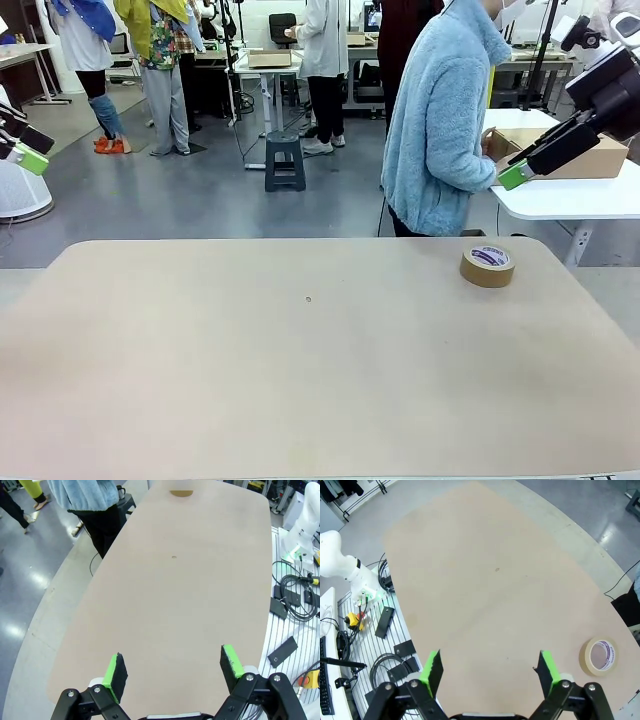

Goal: Wrap the clocks to prevent damage.
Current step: After the human seals the box with tape, release both hands from the side flaps of the Package Box.

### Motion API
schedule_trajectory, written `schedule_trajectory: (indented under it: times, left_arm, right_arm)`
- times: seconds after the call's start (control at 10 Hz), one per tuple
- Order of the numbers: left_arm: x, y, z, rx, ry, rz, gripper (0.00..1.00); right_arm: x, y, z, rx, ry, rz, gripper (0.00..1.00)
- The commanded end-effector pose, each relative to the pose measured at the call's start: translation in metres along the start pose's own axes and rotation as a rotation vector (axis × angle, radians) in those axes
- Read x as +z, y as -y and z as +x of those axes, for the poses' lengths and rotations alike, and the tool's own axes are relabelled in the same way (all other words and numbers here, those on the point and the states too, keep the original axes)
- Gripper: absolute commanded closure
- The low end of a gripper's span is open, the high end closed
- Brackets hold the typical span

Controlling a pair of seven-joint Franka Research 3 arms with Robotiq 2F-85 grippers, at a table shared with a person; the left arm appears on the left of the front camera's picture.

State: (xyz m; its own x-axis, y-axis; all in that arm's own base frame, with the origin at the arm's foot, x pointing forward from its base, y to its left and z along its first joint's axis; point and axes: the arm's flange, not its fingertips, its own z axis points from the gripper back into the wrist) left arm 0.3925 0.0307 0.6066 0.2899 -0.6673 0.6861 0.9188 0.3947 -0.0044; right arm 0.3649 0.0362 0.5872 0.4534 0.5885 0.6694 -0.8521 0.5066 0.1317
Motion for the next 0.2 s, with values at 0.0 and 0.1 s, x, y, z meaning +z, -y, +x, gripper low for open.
schedule_trajectory:
  times: [0.0,0.1]
  left_arm:
    - [0.0008,-0.0021,0.0022,0.004,-0.001,0.009,0.02]
    - [0.0008,-0.0021,0.0022,0.004,-0.001,0.009,0.02]
  right_arm:
    - [0.0008,0.0001,0.0017,-0.009,-0.011,-0.014,0.00]
    - [0.0008,0.0001,0.0017,-0.009,-0.011,-0.014,0.00]
